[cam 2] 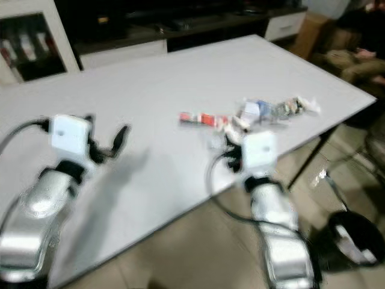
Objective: Picking trash to rubbish bin
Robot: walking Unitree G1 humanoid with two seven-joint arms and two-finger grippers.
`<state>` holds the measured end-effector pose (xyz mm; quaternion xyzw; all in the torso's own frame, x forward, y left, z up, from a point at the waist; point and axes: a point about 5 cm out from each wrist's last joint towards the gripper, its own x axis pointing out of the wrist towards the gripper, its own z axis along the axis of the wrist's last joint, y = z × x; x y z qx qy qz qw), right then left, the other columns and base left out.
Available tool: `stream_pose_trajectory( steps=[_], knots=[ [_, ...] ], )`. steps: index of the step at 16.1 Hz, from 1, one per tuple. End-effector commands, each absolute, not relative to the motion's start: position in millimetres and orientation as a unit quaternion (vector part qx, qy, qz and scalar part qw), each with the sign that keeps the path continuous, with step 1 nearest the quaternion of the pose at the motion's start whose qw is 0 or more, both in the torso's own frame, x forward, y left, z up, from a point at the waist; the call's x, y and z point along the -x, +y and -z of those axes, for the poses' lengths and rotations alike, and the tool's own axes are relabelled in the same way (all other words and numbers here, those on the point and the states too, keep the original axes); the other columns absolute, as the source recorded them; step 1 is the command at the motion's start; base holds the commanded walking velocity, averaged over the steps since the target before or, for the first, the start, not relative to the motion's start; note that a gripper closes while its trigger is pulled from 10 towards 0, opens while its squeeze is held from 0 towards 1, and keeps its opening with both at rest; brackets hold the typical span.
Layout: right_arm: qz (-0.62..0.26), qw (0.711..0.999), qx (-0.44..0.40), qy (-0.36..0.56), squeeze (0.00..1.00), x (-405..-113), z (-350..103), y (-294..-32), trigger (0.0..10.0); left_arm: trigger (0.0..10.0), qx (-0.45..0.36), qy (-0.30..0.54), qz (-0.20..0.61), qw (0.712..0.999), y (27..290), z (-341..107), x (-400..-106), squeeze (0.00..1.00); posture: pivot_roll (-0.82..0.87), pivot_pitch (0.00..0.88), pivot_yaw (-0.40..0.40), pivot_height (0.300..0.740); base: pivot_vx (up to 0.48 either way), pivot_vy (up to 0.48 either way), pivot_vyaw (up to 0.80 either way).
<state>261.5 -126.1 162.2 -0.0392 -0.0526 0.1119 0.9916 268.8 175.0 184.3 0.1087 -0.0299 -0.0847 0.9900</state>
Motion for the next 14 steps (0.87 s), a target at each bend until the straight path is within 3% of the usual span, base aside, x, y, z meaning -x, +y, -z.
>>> stream_pose_trajectory(
  steps=[1,7,9,13,14],
  knots=[
    [-0.072,0.995,0.046,-0.044,0.0,-258.0,-161.7,-144.1,10.0,10.0,-0.101,-0.045,0.112,0.988,163.9,-189.3,-271.9,0.0,0.01,0.049,-0.028,0.74,0.319,0.0,-0.8],
    [-0.065,0.997,0.037,-0.034,0.0,-250.7,-159.4,-146.2,10.0,10.0,-0.097,-0.043,0.127,0.986,159.8,-185.8,-273.9,0.0,0.0,0.051,-0.019,0.74,0.319,0.0,-0.8],
    [-0.098,0.994,0.039,-0.008,0.0,-251.3,-153.3,-142.3,10.0,10.0,-0.106,-0.035,0.121,0.986,161.7,-182.1,-276.0,0.0,0.0,0.052,-0.021,0.74,0.317,0.0,0.0],
    [-0.139,0.989,0.048,0.005,0.0,-250.1,-149.3,-138.0,10.0,10.0,-0.12,-0.002,0.104,0.987,173.4,-171.0,-283.0,0.0,0.02,0.055,-0.033,0.74,0.0,0.0,0.0],
    [-0.148,0.988,0.049,0.006,0.0,-251.4,-148.7,-135.6,10.0,10.0,-0.122,0.012,0.105,0.987,177.0,-166.4,-291.1,0.14,0.02,0.056,-0.036,0.74,0.0,0.0,0.0]
  ],
)
